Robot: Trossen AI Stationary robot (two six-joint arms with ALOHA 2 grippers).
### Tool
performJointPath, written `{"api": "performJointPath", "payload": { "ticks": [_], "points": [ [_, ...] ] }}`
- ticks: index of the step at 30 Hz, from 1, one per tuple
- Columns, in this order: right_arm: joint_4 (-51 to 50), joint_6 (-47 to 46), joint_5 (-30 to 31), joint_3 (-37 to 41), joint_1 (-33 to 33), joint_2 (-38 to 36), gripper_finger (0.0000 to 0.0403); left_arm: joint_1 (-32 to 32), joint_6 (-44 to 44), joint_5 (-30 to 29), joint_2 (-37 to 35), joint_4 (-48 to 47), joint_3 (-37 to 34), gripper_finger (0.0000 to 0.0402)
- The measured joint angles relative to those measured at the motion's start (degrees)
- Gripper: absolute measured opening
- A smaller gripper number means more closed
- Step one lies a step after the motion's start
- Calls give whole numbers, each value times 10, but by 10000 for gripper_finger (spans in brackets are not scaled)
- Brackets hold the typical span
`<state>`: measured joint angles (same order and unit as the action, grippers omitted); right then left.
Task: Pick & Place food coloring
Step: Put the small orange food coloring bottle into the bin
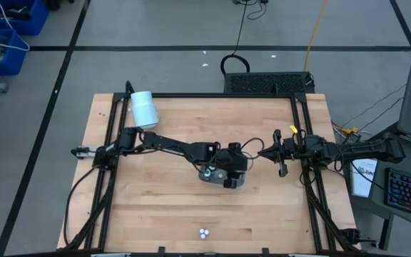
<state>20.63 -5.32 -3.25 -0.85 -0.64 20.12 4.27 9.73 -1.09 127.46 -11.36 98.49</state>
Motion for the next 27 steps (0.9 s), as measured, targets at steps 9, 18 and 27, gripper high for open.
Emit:
{"api": "performJointPath", "payload": {
  "ticks": [9,18,27],
  "points": [
    [1,2,0,0,0,1,0,62,0,-2,-11,-325,224,167],
    [5,15,0,0,0,1,0,173,-85,26,-12,-578,312,127],
    [5,14,0,0,0,1,0,280,-144,-63,-10,-439,150,109]
  ]
}}
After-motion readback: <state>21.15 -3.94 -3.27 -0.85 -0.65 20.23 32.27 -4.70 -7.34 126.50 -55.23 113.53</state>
